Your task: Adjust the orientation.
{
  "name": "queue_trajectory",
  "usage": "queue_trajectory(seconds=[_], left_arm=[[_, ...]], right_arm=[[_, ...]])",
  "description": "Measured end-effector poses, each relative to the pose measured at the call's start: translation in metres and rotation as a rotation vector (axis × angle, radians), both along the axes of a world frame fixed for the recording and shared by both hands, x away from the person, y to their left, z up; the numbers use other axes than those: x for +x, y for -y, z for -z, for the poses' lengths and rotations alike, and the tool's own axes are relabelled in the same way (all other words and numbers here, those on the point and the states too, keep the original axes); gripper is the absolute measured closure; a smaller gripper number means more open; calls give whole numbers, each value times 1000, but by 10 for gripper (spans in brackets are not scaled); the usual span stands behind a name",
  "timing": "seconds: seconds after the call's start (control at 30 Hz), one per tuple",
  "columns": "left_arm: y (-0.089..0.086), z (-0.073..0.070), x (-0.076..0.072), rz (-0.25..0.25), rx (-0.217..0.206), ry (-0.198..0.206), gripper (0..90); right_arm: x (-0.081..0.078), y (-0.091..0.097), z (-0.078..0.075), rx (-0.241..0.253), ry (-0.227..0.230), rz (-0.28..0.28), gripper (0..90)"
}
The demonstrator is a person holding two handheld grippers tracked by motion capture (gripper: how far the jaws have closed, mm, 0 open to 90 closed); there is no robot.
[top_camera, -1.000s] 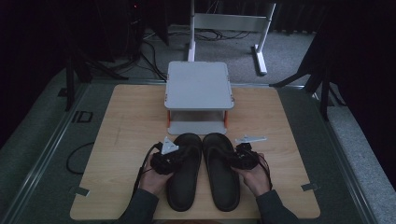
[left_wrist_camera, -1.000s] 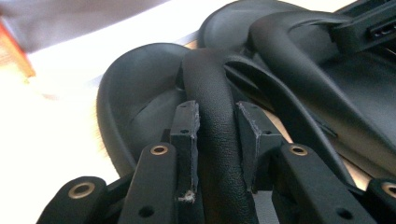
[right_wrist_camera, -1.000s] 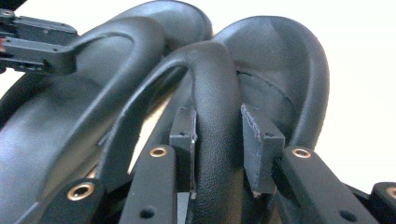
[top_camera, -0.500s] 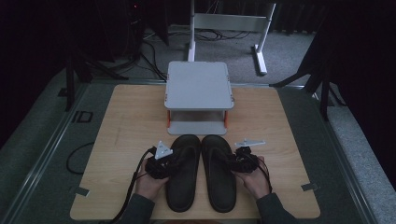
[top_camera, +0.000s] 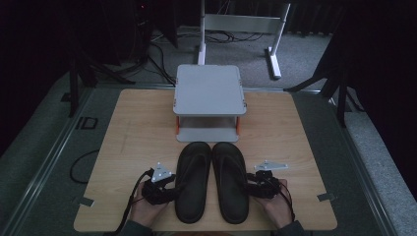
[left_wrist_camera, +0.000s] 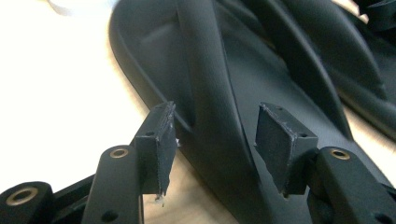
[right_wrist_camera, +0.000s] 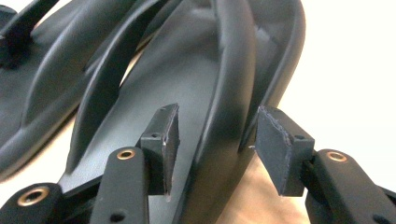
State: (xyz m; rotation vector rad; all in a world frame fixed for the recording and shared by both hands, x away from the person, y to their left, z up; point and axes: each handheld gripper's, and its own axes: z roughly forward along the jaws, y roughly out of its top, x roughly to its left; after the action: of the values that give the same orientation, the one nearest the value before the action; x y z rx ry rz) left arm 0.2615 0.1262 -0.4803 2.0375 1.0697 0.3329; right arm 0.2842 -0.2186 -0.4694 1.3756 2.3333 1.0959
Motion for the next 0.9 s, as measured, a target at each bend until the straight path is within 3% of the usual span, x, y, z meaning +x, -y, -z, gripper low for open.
queue_trajectory(seconds=[0.13, 0.2, 0.33, 0.57, 0.9], left_arm=[[4, 4, -1, 11, 4, -10, 486], [6, 3, -3, 4, 28, -5, 503], [7, 4, -5, 2, 39, 1, 509], [11, 4, -10, -12, 75, 26, 572], [16, 5, -20, -1, 73, 26, 565]], right_arm=[[-6, -1, 3, -15, -5, 1, 514], [-9, -4, 4, -51, 23, 25, 598], [-10, -6, 4, -46, 20, 5, 591], [-13, -10, 5, -40, 34, 30, 598], [-16, -14, 5, -35, 58, 16, 599]])
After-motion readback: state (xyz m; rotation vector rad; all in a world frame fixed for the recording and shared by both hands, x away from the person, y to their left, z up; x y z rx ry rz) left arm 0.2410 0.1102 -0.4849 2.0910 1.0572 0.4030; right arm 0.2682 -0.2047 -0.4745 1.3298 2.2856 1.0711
